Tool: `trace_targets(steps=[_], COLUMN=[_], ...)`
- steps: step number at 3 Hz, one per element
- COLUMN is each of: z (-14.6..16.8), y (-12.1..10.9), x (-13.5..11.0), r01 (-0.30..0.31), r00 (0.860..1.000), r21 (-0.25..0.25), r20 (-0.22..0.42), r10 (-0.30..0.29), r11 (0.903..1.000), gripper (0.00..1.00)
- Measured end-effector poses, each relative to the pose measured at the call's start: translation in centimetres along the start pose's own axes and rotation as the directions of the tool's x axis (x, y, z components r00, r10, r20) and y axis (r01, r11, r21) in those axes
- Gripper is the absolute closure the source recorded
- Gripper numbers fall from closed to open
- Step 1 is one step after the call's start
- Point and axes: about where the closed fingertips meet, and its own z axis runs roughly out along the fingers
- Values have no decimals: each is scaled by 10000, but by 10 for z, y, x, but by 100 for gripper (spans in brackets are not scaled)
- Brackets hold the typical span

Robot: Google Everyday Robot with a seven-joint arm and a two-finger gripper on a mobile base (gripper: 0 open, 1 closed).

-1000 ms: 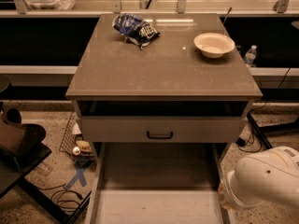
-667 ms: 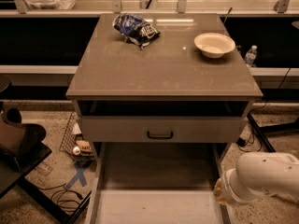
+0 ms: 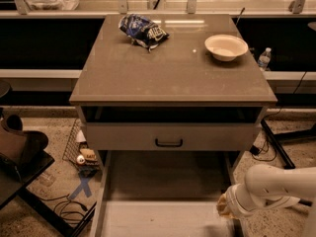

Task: Open middle drawer

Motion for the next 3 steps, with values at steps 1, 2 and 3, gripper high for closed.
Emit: trace_targets(steps=[1, 2, 3], z=[34, 61, 69], y=[12, 32, 53], x=[14, 27, 34], r01=[219, 274, 285], r00=[9989, 9952, 9916], r21=[-638, -1140, -1200], r20=[427, 968, 1284], r10=[-192, -163, -129], r11=[9977, 9931, 9924], gripper=[100, 100, 100])
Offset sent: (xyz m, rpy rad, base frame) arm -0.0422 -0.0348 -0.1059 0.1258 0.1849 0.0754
